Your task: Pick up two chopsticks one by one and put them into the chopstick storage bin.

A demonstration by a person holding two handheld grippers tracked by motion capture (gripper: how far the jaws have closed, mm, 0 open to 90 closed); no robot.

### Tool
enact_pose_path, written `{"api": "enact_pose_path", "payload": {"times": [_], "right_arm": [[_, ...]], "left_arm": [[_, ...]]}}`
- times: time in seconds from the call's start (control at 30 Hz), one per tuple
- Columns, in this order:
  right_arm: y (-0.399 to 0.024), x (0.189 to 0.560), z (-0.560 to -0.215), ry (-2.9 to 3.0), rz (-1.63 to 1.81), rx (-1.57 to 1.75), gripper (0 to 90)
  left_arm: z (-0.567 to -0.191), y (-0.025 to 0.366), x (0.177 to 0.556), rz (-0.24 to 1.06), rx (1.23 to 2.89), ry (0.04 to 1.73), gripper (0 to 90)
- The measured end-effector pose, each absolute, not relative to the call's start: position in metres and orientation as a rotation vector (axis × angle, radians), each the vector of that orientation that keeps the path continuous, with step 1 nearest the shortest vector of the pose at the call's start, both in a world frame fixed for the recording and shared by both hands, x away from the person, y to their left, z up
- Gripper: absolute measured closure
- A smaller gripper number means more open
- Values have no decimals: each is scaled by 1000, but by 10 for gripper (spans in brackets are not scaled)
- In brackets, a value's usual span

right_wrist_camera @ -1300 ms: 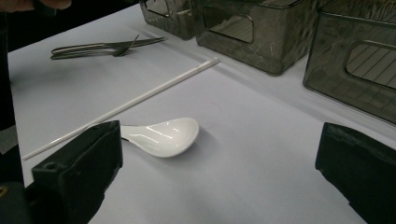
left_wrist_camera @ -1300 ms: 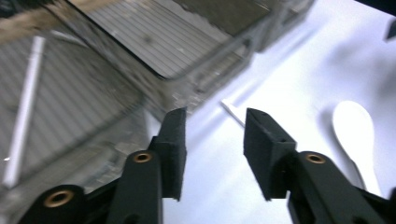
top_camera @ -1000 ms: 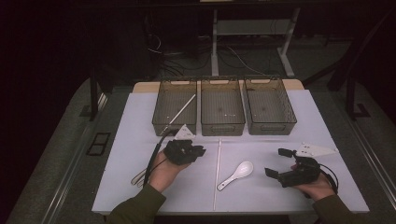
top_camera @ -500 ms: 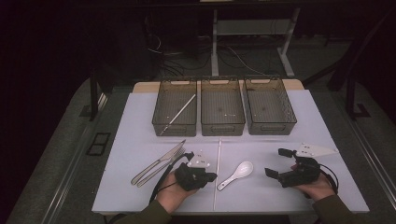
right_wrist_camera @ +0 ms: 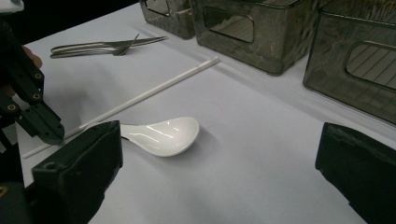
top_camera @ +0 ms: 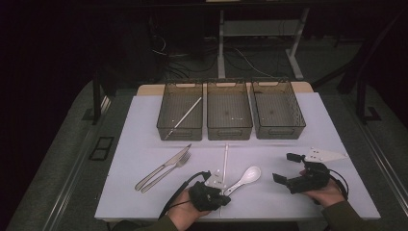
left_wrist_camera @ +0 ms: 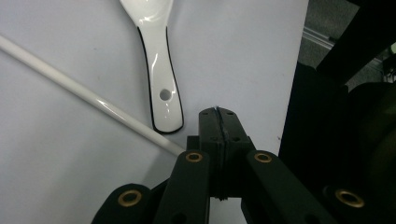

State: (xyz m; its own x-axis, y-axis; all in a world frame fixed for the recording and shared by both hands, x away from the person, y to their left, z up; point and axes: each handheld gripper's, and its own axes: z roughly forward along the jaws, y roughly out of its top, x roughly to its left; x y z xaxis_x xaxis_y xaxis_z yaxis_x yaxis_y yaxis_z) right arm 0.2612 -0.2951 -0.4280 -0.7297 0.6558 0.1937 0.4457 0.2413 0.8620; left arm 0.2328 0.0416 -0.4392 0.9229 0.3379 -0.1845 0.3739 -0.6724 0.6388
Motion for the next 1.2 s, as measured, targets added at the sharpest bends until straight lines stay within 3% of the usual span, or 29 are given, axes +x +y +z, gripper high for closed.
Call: {"api": "enact_pose_path", "payload": {"times": [0.73, 1.07, 1.2], "right_arm": [[-295, 261, -428, 2302, 1490, 1040, 7], [-294, 262, -428, 2307, 1480, 1038, 7], [-294, 262, -429, 2307, 1480, 1038, 7]], "left_arm": [[-436, 58, 234, -35, 2384, 571, 880], [-421, 67, 282, 139, 2287, 768, 624], [-422, 61, 309, 192, 2259, 843, 577]]}}
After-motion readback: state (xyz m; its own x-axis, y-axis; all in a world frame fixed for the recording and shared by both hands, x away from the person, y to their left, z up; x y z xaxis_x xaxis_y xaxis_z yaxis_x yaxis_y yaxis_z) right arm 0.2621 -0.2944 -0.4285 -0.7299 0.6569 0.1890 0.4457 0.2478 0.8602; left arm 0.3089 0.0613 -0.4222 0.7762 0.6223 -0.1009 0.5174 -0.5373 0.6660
